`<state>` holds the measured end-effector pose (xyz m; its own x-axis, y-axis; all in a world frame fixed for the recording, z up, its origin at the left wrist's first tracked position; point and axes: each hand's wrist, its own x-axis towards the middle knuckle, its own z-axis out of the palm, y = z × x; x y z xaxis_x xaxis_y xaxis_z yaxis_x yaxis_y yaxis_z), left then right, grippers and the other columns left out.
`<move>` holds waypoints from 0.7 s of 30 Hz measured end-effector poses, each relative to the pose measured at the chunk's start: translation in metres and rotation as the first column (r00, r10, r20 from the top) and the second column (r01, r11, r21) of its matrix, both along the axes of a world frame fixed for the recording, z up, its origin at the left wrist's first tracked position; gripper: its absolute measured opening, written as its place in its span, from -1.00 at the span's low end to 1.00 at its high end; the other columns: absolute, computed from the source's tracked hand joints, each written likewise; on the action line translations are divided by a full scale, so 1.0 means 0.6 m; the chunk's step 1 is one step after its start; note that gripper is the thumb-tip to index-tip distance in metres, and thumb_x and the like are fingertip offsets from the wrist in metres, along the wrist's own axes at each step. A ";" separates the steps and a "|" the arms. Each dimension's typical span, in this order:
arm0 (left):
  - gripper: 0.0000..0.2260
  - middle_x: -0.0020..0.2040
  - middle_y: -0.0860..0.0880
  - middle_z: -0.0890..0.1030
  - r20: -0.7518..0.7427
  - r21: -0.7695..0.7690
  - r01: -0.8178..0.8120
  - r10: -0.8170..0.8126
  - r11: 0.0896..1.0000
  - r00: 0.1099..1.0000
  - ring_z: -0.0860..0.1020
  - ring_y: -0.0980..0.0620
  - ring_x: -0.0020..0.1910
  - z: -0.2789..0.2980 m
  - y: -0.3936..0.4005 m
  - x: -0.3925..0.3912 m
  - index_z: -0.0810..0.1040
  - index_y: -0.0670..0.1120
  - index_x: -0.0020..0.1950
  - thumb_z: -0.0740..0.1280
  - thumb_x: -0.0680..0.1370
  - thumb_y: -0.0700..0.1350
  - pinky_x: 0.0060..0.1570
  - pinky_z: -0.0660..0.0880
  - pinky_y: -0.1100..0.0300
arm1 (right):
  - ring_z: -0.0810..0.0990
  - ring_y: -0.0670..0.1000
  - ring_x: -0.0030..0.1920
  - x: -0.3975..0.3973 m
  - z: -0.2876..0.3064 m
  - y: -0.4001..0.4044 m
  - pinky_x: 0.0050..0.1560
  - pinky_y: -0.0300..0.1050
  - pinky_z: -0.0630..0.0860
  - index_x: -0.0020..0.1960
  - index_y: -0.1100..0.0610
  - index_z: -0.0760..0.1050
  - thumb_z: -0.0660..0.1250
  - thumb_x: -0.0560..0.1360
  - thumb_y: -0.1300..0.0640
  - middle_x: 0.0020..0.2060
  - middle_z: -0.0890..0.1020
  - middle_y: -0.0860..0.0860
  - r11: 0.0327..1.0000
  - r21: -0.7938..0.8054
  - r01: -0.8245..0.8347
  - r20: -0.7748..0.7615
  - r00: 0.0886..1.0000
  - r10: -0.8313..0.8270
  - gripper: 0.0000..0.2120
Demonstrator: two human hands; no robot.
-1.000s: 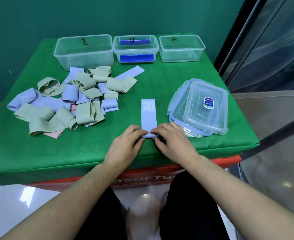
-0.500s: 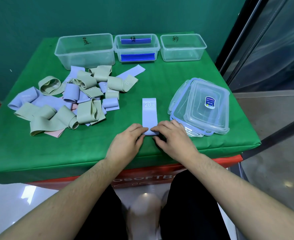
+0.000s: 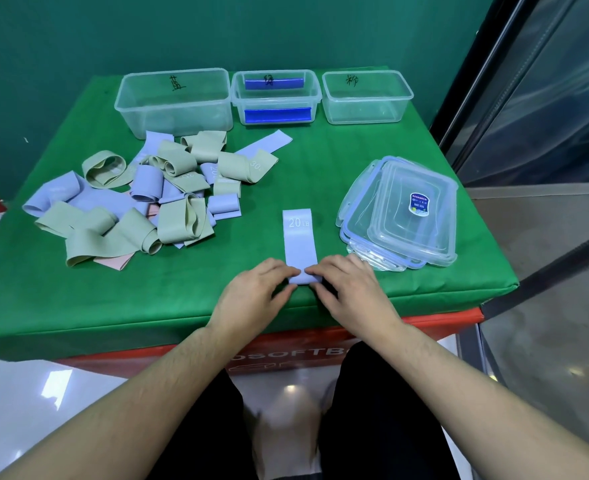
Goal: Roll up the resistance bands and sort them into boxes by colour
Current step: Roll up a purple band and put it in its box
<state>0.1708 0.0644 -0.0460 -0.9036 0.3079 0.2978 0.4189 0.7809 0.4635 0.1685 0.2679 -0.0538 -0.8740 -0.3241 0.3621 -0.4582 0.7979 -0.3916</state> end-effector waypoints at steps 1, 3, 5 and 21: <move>-0.80 0.05 0.12 0.61 -0.011 -0.008 0.004 -0.005 1.000 1.000 0.53 0.10 -0.20 -0.001 0.000 0.005 0.64 0.00 0.16 0.43 0.54 -0.06 -0.20 0.45 0.26 | 0.49 0.06 -0.03 0.006 -0.001 0.001 -0.03 0.01 0.42 0.15 0.00 0.60 0.35 0.54 0.04 -0.01 0.58 -0.10 1.000 0.001 -0.003 -0.003 1.000 0.003 -0.79; -0.80 0.05 0.12 0.61 -0.020 -0.008 0.014 -0.014 1.000 1.000 0.52 0.09 -0.26 -0.002 0.000 0.014 0.64 0.01 0.16 0.43 0.54 -0.05 -0.22 0.46 0.23 | 0.49 0.05 -0.04 0.015 0.000 0.003 -0.03 -0.02 0.39 0.15 -0.01 0.59 0.28 0.54 -0.01 -0.01 0.57 -0.12 1.000 0.003 -0.012 -0.006 1.000 0.012 -0.77; -0.80 0.04 0.13 0.60 -0.022 -0.010 0.021 -0.021 1.000 1.000 0.52 0.08 -0.30 -0.002 -0.001 0.021 0.64 0.02 0.16 0.43 0.53 -0.05 -0.26 0.46 0.22 | 0.48 0.05 -0.04 0.021 0.000 0.005 -0.04 -0.02 0.40 0.16 0.00 0.59 0.23 0.55 -0.03 -0.01 0.57 -0.12 1.000 0.008 -0.020 -0.003 1.000 0.020 -0.74; -0.77 0.10 0.17 0.55 0.047 0.016 0.014 -0.015 1.000 0.999 0.42 0.13 -0.20 0.005 0.003 0.017 0.55 0.05 0.24 0.34 0.59 -0.01 -0.26 0.39 0.24 | 0.48 0.02 -0.05 0.012 0.005 0.000 -0.08 -0.13 0.20 0.10 -0.05 0.56 0.24 0.49 -0.06 -0.02 0.59 -0.17 0.999 0.042 0.019 0.006 1.000 -0.019 -0.77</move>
<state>0.1808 0.0662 -0.0428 -0.9123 0.3164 0.2602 0.4074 0.7673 0.4953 0.1760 0.2677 -0.0510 -0.8822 -0.3225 0.3431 -0.4407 0.8222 -0.3603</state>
